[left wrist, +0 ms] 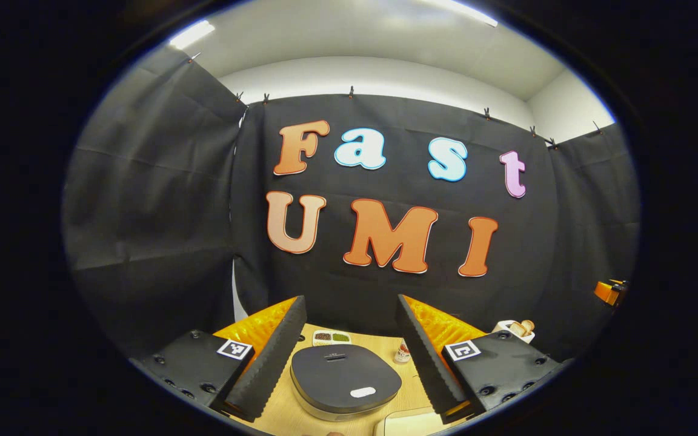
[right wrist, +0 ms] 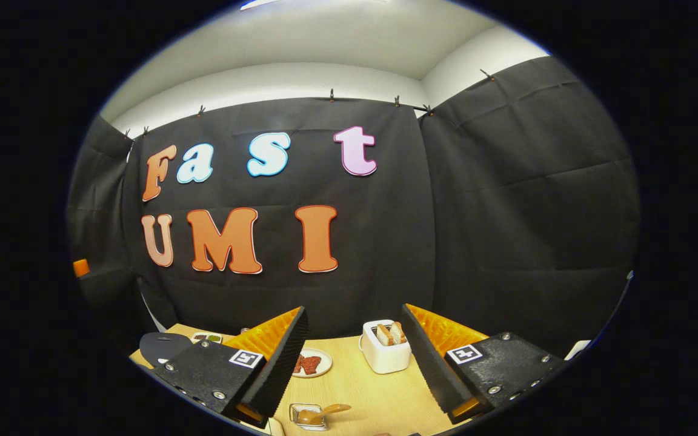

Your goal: Close the left gripper, press the button to open the rice cooker; take a wooden spoon from the chopstick holder with the right hand, scoop a spoonful of rice and pour it into the rice cooker, then put the wooden spoon back into the chopstick holder.

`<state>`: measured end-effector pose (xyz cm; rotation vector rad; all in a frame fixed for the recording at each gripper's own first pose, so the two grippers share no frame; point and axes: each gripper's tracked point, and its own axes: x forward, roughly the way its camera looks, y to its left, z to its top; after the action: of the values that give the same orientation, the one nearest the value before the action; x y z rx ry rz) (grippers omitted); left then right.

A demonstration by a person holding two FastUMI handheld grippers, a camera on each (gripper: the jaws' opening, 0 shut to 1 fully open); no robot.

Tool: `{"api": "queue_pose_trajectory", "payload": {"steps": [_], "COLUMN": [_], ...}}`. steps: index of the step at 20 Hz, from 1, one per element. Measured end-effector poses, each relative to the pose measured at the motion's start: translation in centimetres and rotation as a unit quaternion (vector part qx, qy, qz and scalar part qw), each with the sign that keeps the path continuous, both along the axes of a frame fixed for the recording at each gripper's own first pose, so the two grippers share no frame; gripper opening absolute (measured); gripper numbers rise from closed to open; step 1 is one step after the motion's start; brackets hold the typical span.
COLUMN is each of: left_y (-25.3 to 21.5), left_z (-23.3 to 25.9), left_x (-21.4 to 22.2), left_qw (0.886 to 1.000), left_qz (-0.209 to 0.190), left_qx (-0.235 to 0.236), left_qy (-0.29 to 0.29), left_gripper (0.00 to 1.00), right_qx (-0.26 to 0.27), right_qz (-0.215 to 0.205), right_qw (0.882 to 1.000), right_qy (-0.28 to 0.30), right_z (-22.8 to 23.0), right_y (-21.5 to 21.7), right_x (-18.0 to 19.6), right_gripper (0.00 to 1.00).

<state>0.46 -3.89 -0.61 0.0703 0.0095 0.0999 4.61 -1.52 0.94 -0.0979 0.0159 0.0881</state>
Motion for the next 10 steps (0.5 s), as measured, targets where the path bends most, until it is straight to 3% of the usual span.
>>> {"api": "queue_pose_trajectory", "payload": {"steps": [4,10], "left_y": [-0.6,-0.6], "left_z": [0.0,0.5], "left_x": [-1.0,0.5], "left_qw": [1.000,1.000], "left_qz": [0.020,0.002], "left_qx": [0.002,0.016], "left_qy": [-0.008,-0.005], "left_gripper": [0.98,0.98], "right_qx": [0.006,0.015], "right_qz": [0.025,0.016], "right_qw": [1.000,1.000], "right_qy": [0.013,0.009], "right_z": [-0.9,-1.0], "right_y": [0.3,0.3], "right_x": [0.8,0.3], "right_gripper": [0.95,0.95]}}
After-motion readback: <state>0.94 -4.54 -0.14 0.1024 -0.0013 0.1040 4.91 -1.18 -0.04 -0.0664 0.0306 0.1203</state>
